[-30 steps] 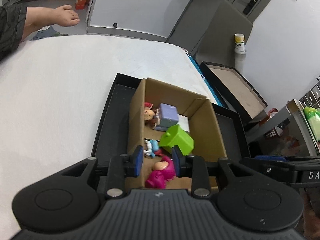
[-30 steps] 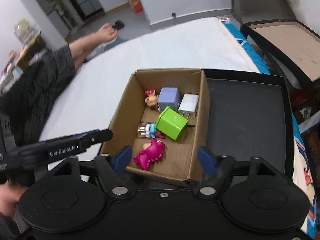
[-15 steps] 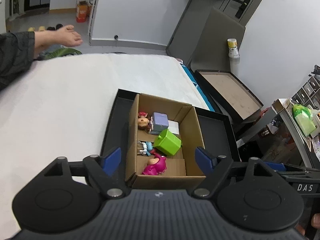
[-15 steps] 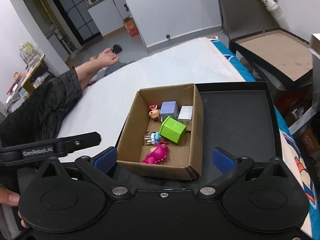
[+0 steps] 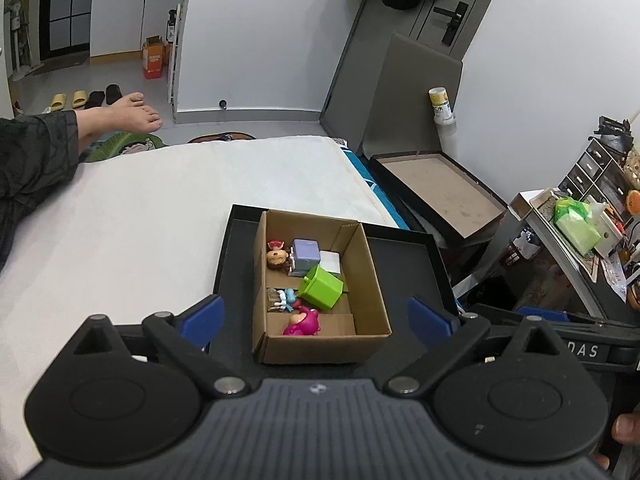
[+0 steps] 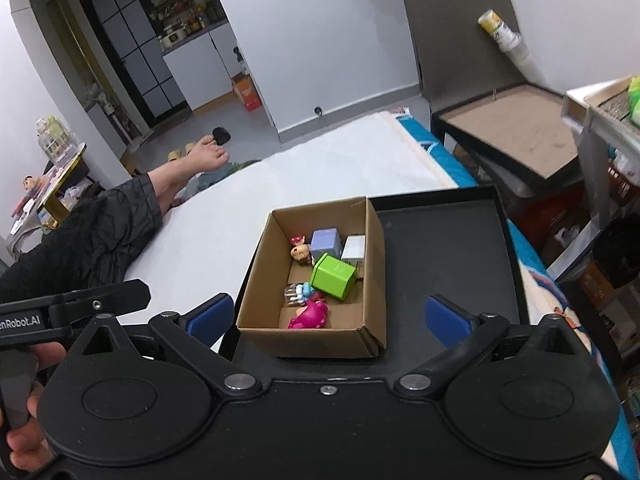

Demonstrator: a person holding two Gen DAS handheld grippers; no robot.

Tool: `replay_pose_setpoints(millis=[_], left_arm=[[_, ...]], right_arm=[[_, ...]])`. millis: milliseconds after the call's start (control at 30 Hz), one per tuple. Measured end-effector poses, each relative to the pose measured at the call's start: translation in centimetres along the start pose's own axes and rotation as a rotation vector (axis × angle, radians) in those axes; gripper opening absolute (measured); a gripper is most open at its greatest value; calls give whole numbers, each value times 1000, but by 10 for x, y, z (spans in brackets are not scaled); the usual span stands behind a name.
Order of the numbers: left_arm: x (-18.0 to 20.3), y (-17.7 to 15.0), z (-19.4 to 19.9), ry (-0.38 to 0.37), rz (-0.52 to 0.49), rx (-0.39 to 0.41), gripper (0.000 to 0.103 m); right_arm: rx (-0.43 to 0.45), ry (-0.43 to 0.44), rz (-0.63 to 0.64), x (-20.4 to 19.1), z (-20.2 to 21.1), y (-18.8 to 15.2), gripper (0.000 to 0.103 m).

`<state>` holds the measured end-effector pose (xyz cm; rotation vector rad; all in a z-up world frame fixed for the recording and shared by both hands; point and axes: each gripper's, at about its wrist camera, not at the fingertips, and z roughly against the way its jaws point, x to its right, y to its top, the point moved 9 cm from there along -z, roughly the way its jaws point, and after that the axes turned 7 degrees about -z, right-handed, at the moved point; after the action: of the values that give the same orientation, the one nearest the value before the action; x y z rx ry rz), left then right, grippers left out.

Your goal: Organize rigid objects

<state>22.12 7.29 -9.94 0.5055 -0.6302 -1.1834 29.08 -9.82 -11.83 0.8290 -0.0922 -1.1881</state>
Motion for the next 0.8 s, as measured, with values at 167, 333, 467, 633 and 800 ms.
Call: replay_pose_setpoints(millis=[167, 333, 467, 633, 800], left_arm=[[3, -2, 18, 15, -20, 5, 99], [2, -3, 31, 11, -8, 9, 99], [2, -4, 41, 12, -11, 13, 99], [6, -10, 54, 10, -23, 23, 99], [15, -18, 66, 0, -72, 42, 99]], right_arm=[[19, -34, 33, -7, 14, -4, 103], [44, -61, 59, -12, 29, -7, 103], [73, -79, 55, -14, 42, -8, 103], [105, -104, 53, -19, 60, -11, 103], [156, -116, 22, -23, 76, -14, 103]])
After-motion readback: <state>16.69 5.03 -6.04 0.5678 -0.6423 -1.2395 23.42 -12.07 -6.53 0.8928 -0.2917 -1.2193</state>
